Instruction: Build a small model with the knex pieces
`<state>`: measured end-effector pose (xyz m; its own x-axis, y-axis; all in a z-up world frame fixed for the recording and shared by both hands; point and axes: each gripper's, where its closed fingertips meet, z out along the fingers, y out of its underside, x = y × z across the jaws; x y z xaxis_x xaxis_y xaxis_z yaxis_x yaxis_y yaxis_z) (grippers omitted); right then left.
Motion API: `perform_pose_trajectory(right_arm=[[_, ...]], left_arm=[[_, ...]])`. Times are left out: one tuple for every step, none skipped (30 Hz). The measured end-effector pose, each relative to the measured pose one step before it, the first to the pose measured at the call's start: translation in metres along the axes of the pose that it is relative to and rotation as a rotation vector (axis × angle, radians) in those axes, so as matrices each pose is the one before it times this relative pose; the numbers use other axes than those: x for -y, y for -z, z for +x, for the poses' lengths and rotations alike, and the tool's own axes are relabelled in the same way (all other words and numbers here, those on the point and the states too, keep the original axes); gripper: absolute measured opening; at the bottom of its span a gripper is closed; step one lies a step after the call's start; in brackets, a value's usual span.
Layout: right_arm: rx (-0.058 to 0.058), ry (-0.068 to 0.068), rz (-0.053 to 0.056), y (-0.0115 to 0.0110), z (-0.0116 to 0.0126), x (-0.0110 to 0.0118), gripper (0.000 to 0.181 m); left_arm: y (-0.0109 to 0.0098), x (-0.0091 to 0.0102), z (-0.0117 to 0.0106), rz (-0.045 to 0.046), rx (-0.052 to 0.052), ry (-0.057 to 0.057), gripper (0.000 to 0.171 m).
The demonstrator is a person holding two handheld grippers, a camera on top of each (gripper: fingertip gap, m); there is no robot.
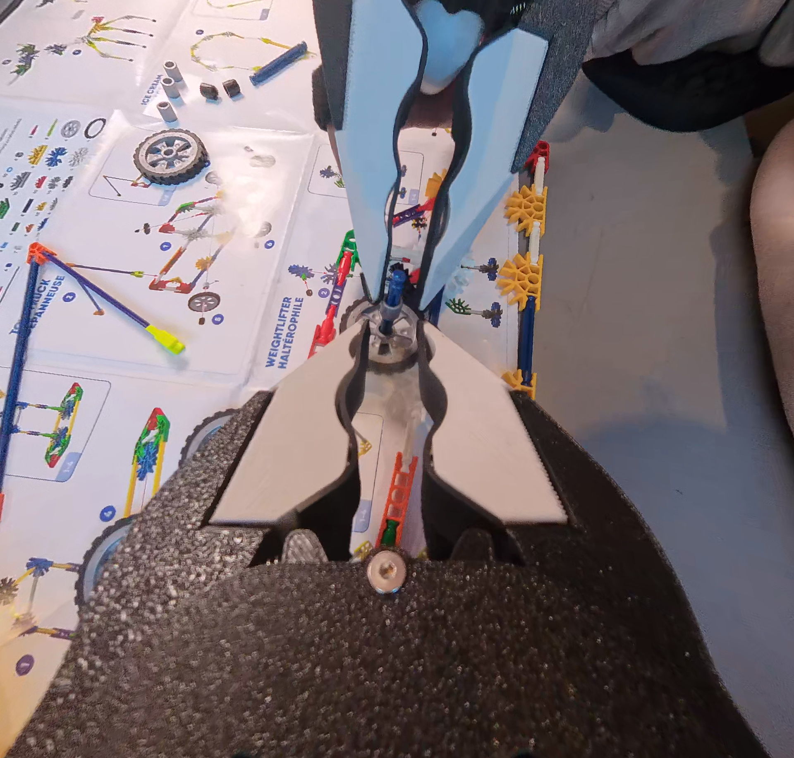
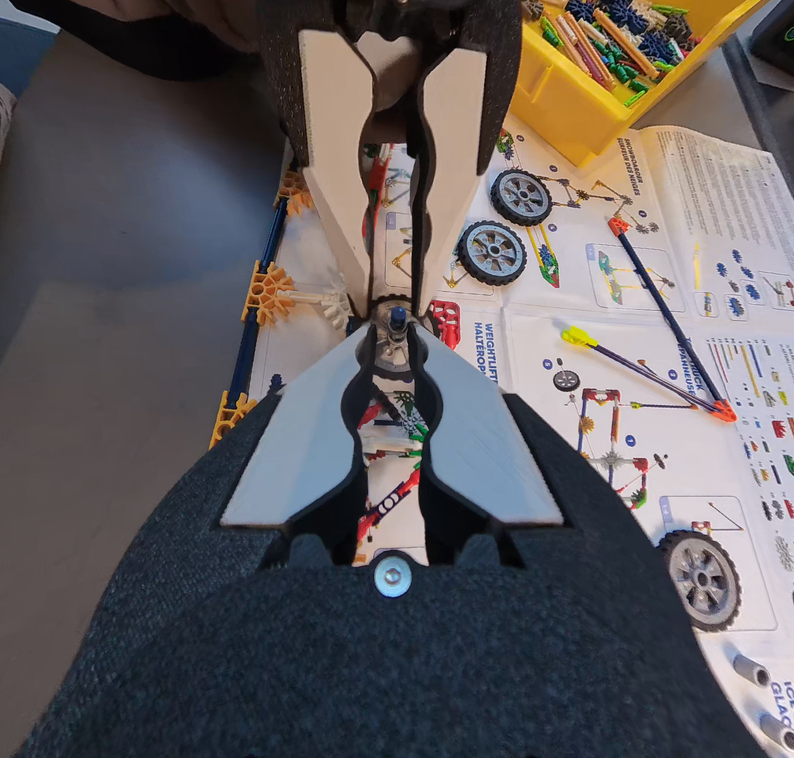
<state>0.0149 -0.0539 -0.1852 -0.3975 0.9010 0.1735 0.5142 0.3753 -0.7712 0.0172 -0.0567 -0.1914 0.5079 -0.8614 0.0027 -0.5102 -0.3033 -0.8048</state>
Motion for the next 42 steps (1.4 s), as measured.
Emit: perform_pose_trajectory(right_arm=[[0.006, -0.001, 0.0, 0.00002, -0.00082, -0.00004, 0.015], [0.0005, -0.0016, 0.0031, 0.00076, 0.0003, 0.00032, 0.016], [-0.0002, -0.0024, 0.0052, 0.00141, 0.00069, 0.00057, 0.016], [0.0011, -0.0044, 0.0064, 0.00173, 0.0006, 0.00077, 0.016], [-0.0004, -0.005, 0.0072, 0.00192, 0.00095, 0.00093, 0.016], [-0.003, -0.0047, 0.0088, 0.00208, 0.00114, 0.00114, 0.016], [0.0, -0.0047, 0.0073, 0.00196, 0.00064, 0.00089, 0.016], [0.0028, -0.0045, 0.0019, 0.00192, 0.00019, -0.00003, 0.016], [0.0009, -0.0026, -0.0038, 0.00186, 0.00035, -0.00119, 0.016], [-0.0048, -0.0006, -0.0061, 0.00176, 0.00114, -0.00179, 0.016], [-0.0044, -0.0006, -0.0081, 0.00164, 0.00109, -0.00227, 0.016], [0.0002, -0.0032, -0.0079, 0.00129, 0.00043, -0.00229, 0.016], [0.0026, -0.0045, -0.005, 0.00105, -0.00007, -0.00185, 0.016], [0.0004, -0.0043, 0.0004, 0.00048, -0.00002, -0.00078, 0.016], [0.0022, -0.0042, 0.0024, -0.00035, -0.00053, -0.00017, 0.016], [0.0045, -0.0023, 0.0002, -0.00095, -0.00125, -0.00007, 0.016], [-0.0005, 0.0012, 0.001, -0.00173, -0.00079, 0.0003, 0.016], [-0.0001, 0.0014, -0.0023, -0.00217, -0.00087, -0.00015, 0.015], [-0.0032, 0.0027, -0.0021, -0.00214, -0.00042, -0.00001, 0.01], [-0.0088, 0.0071, 0.0064, -0.00149, 0.00024, 0.0012, 0.005], [0.0007, 0.0042, 0.0102, -0.00093, -0.00084, 0.00205, 0.005], [0.0057, -0.0025, 0.0071, -0.00053, -0.0011, 0.00181, 0.004], [0.0016, -0.0012, 0.0078, -0.00046, -0.00059, 0.00184, 0.004], [-0.0023, 0.0009, 0.0105, -0.00047, -0.00022, 0.00214, 0.004], [-0.002, 0.0004, 0.0077, -0.00038, -0.00033, 0.00183, 0.004], [-0.0027, 0.0001, 0.0067, -0.00028, -0.00019, 0.0019, 0.004], [-0.0014, -0.0016, 0.0089, -0.0001, -0.00027, 0.00218, 0.004], [0.0, -0.0038, 0.014, 0.00018, -0.00034, 0.00291, 0.004], [0.0043, -0.0063, 0.0149, 0.0004, -0.00091, 0.00295, 0.004], [0.002, -0.0062, 0.0135, 0.00045, -0.00051, 0.00266, 0.004], [-0.0026, -0.0029, 0.0073, 0.00039, 0.00021, 0.00129, 0.004], [-0.0062, -0.0009, 0.0088, 0.0006, 0.00096, 0.00107, 0.004], [-0.0042, -0.0052, 0.0117, 0.00083, 0.00096, 0.00161, 0.004], [-0.0039, -0.0071, 0.0145, 0.00134, 0.00135, 0.00201, 0.004], [-0.0024, -0.0073, 0.016, 0.00184, 0.00132, 0.00237, 0.004], [0.0017, -0.008, 0.0164, 0.00228, 0.00092, 0.00254, 0.005], [0.006, -0.0072, 0.0184, 0.0032, 0.00046, 0.0028, 0.007], [0.008, -0.007, 0.0183, 0.00397, 0.00036, 0.00283, 0.011], [0.0089, -0.0058, 0.0155, 0.00473, 0.00066, 0.00213, 0.015], [0.0083, -0.0034, 0.0133, 0.00552, 0.0008, 0.0012, 0.017], [-0.0026, -0.0043, 0.0099, 0.00596, 0.00279, -0.00019, 0.017], [-0.0081, -0.009, -0.0009, 0.00572, 0.00456, -0.00261, 0.018]], left_arm=[[0.0034, 0.00176, -0.00075, 0.01022, -0.0014, 0.0009, 0.02], [0.00279, 0.00153, -0.00095, 0.00917, 0.0007, -0.0001, 0.02], [0.00168, 0.00095, -0.0007, 0.00603, 0.0004, 0.0013, 0.02], [0.00048, 0.00012, -0.00055, 0.00227, 0.0012, 0.0017, 0.019], [-0.00062, -0.00032, -0.00027, -0.00021, 0.0019, 0.0002, 0.019], [-0.00144, -0.00054, 0.00051, -0.0009, -0.0011, -0.0016, 0.018], [-0.00183, -0.00071, 0.00109, -0.00165, -0.003, -0.0032, 0.018], [-0.00187, -0.00054, 0.00096, -0.00154, -0.0001, -0.0052, 0.018], [-0.00176, -0.00091, 0.0009, -0.0048, 0.0, -0.0052, 0.017], [-0.00142, -0.00103, 0.00058, -0.00643, 0.0011, -0.0049, 0.017], [-0.00091, -0.00064, 0.00038, -0.00365, 0.002, -0.0061, 0.016], [-0.0005, -0.00034, 0.00028, -0.00245, 0.0005, -0.0046, 0.016], [-0.00007, -0.00018, -0.00005, -0.00123, 0.0009, -0.0015, 0.016], [0.00005, -0.00016, -0.00032, -0.00132, 0.0017, 0.0, 0.016], [-0.00009, -0.00044, -0.00035, -0.00147, 0.0011, 0.0003, 0.016], [-0.00029, -0.00086, -0.00022, -0.00368, 0.0004, 0.0005, 0.015], [-0.00014, -0.00059, -0.00071, -0.00216, 0.003, 0.0001, 0.014], [-0.0002, -0.00006, -0.00024, 0.00052, 0.0014, 0.0005, 0.014], [0.00011, 0.00066, -0.00011, 0.00279, 0.001, 0.0014, 0.013], [0.00021, 0.00135, -0.00011, 0.00567, 0.0027, 0.0004, 0.013], [0.00044, 0.00208, 0.00012, 0.00859, 0.0035, -0.0013, 0.013], [0.00034, 0.00241, 0.00027, 0.00996, 0.0036, -0.0027, 0.014], [0.00019, 0.0022, 0.00022, 0.009, 0.0048, -0.004, 0.014], [-0.00014, 0.00166, 0.00004, 0.00707, 0.0059, -0.0048, 0.014], [-0.00054, 0.00116, 0.0004, 0.00517, 0.0034, -0.0058, 0.014], [-0.00073, 0.00078, 0.00074, 0.00346, 0.0014, -0.0064, 0.014], [-0.00082, 0.00019, 0.0009, 0.00155, 0.0003, -0.0067, 0.013], [-0.00083, 0.00009, 0.00072, 0.00042, 0.0002, -0.0069, 0.01], [-0.00048, 0.00036, 0.0007, 0.00328, -0.0002, -0.0069, 0.005], [-0.00009, 0.00125, 0.00098, 0.00905, -0.0028, -0.0058, 0.004], [0.00032, 0.00112, -0.0002, 0.00759, 0.0011, -0.0028, 0.004], [0.00062, 0.00114, -0.00082, 0.0081, 0.0016, 0.002, 0.004], [0.00063, 0.00166, -0.00064, 0.01258, -0.0008, 0.006, 0.004], [0.00081, 0.00237, -0.00085, 0.01711, 0.0005, 0.0077, 0.004], [0.001, 0.00272, -0.0007, 0.01901, -0.0009, 0.0092, 0.004], [0.00096, 0.0025, -0.00054, 0.01614, -0.0023, 0.0097, 0.004], [0.00073, 0.00153, -0.00111, 0.01052, 0.0026, 0.0074, 0.004], [0.00066, 0.00077, -0.00175, 0.00705, 0.0062, 0.0055, 0.004], [0.00057, 0.00066, -0.00143, 0.00661, 0.0029, 0.0079, 0.004], [0.00059, 0.00111, -0.00112, 0.00989, 0.0001, 0.0124, 0.004], [0.00081, 0.00173, -0.00102, 0.01334, -0.0018, 0.0152, 0.004], [0.00098, 0.00219, -0.00143, 0.01564, 0.0003, 0.0161, 0.004]])
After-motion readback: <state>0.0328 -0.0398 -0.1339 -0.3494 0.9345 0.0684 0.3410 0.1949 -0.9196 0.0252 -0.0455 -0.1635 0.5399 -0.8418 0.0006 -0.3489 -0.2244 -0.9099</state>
